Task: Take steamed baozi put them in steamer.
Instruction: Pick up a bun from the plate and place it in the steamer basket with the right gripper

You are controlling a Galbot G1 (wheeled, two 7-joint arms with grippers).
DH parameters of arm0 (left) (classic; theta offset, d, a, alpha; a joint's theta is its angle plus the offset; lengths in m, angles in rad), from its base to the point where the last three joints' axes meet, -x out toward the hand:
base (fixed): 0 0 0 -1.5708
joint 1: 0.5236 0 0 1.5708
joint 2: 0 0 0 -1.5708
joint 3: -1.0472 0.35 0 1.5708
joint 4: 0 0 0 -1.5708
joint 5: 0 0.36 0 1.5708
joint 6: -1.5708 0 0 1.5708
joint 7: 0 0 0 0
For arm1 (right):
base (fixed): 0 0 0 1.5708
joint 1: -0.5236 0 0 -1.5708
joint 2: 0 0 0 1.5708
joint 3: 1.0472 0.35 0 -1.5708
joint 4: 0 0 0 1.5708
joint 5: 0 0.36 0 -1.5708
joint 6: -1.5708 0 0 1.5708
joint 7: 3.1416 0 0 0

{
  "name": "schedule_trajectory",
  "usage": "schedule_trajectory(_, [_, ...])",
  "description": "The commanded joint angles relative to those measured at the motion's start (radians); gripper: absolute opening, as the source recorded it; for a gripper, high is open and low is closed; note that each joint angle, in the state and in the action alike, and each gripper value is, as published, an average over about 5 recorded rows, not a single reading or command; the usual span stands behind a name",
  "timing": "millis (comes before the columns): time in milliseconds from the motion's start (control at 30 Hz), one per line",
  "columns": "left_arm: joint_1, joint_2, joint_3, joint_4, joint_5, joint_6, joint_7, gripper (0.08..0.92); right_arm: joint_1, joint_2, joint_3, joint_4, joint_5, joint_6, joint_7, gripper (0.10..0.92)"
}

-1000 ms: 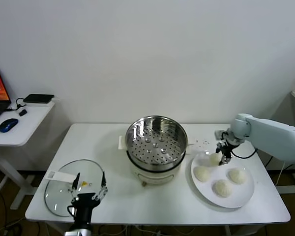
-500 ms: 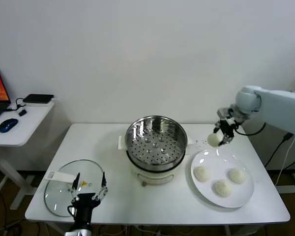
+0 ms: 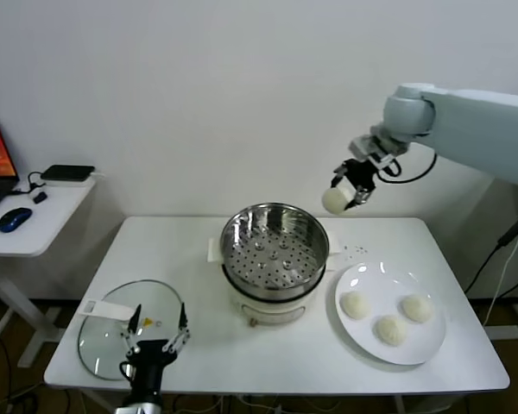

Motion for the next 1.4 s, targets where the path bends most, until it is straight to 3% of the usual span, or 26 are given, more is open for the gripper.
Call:
schedule_trajectory(33, [0.001, -0.013, 0.001, 0.000, -0.001, -0.002, 0.000, 0.823, 0.009, 0.162, -0.025, -0.039, -0.060, 0.189, -0.007, 0.632])
schedule_trajectory(233, [0.000, -0.011, 0.003, 0.003, -0.001, -0.008, 0.001, 0.823, -0.133, 0.281, 0.014, -0.257, -0.294, 0.381, 0.028, 0.638])
schedule_trajectory(533, [0.000, -0.010, -0.005, 0.017, -0.001, -0.021, 0.003, 0.823, -0.328, 0.406, 0.122, -0.499, -0.375, 0.507, 0.062, 0.646])
schedule_trajectory(1400, [-0.016, -0.010, -0.009, 0.043, 0.001, -0.030, 0.003, 0.823, -0.480, 0.453, 0.181, -0.654, -0.388, 0.531, 0.067, 0.698])
